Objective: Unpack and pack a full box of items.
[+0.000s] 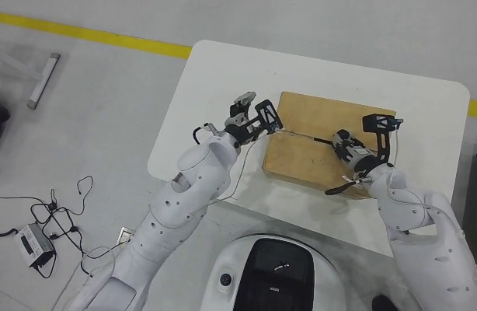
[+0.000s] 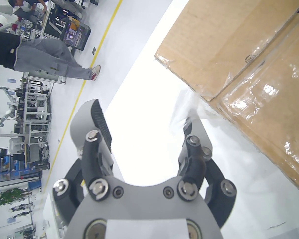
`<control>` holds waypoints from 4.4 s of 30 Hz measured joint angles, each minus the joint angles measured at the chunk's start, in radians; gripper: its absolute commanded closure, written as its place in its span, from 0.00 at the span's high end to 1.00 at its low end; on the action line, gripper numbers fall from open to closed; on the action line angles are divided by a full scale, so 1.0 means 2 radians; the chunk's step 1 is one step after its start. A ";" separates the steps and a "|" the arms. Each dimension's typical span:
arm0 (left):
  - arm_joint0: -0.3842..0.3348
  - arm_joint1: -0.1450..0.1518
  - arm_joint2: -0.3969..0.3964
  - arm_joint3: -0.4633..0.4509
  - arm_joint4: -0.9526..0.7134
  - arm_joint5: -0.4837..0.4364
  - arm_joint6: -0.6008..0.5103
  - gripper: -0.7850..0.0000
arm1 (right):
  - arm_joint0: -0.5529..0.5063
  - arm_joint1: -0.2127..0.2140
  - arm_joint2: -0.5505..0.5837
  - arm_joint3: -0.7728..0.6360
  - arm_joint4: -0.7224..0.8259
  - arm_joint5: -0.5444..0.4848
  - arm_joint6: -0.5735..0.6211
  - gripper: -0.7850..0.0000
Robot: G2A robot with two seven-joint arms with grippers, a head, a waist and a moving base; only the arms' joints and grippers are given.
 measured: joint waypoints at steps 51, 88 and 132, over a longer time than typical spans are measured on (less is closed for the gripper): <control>0.055 0.002 -0.011 0.019 0.098 -0.006 0.019 1.00 | -0.017 -0.003 0.002 -0.013 -0.007 -0.002 0.000 0.00; 0.032 -0.015 0.004 -0.017 0.105 0.040 0.062 0.00 | -0.020 -0.006 -0.001 -0.017 -0.013 -0.002 0.003 0.00; 0.022 -0.033 -0.074 -0.064 -0.316 -0.055 -0.135 0.84 | -0.018 -0.010 -0.007 -0.016 -0.016 -0.003 0.004 0.00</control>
